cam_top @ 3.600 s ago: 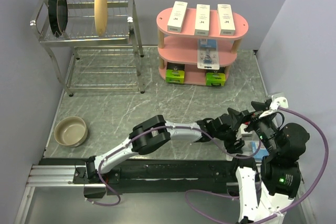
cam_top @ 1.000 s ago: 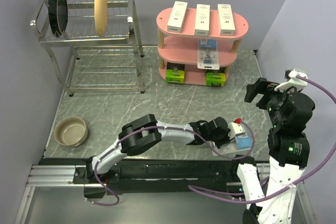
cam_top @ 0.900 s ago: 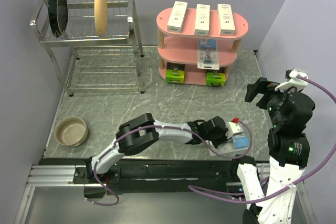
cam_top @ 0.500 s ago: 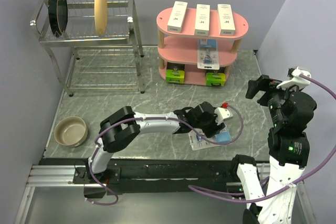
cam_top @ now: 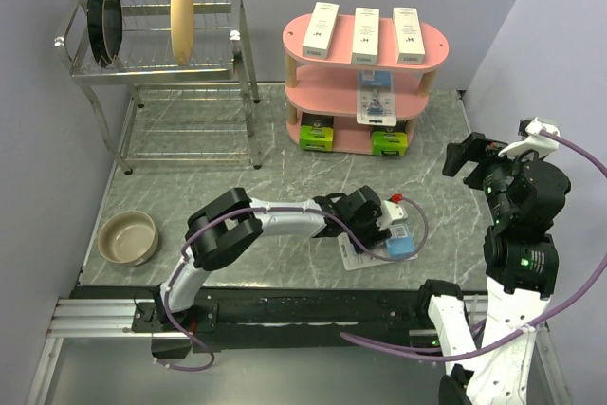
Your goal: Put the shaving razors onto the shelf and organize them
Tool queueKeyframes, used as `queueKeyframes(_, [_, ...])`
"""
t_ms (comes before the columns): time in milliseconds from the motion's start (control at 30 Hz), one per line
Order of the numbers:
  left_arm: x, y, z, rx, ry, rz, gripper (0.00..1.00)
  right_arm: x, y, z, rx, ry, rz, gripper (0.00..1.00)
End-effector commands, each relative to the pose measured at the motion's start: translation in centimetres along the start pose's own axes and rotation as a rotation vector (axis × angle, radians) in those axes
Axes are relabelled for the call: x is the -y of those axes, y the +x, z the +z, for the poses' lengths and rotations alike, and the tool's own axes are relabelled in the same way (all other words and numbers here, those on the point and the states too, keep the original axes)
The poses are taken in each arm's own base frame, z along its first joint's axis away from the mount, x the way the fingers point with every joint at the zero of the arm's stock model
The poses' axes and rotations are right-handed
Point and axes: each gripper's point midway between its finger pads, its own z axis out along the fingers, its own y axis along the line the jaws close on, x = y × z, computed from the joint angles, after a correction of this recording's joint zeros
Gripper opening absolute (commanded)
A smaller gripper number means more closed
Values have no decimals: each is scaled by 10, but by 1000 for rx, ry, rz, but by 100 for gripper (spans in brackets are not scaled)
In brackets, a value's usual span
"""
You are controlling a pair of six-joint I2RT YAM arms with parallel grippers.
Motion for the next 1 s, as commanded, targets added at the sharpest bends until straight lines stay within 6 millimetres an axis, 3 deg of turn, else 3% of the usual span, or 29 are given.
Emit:
queueKeyframes(0, [2,-5,-6,2,21,30,57,-1,-5,3,30,-11,20,100])
queueKeyframes(33, [2,-4,-5,1,25,33,56,0,-4,4,27,-6,25,100])
queueKeyframes(167, [5,0,-7,0,50,53,28,-1,-4,7,16,-16,45,100])
queueKeyframes(267, [4,2,-13,-6,62,37,13,-1,-7,11,12,-14,54,100])
queueKeyframes(333, [-1,-7,-25,11,51,33,9,-1,-10,12,13,-15,55,99])
queueKeyframes(433, [-11,-14,-40,32,16,45,12,-3,-12,16,17,-25,62,99])
queueKeyframes(533, [-16,-14,-46,43,-11,37,37,-2,-8,18,12,-26,69,99])
queueKeyframes(567, [-16,-12,-45,36,-9,41,41,-2,-7,19,10,-23,73,99])
queueKeyframes(967, [-16,8,-28,-20,15,60,43,2,-4,17,0,-11,72,99])
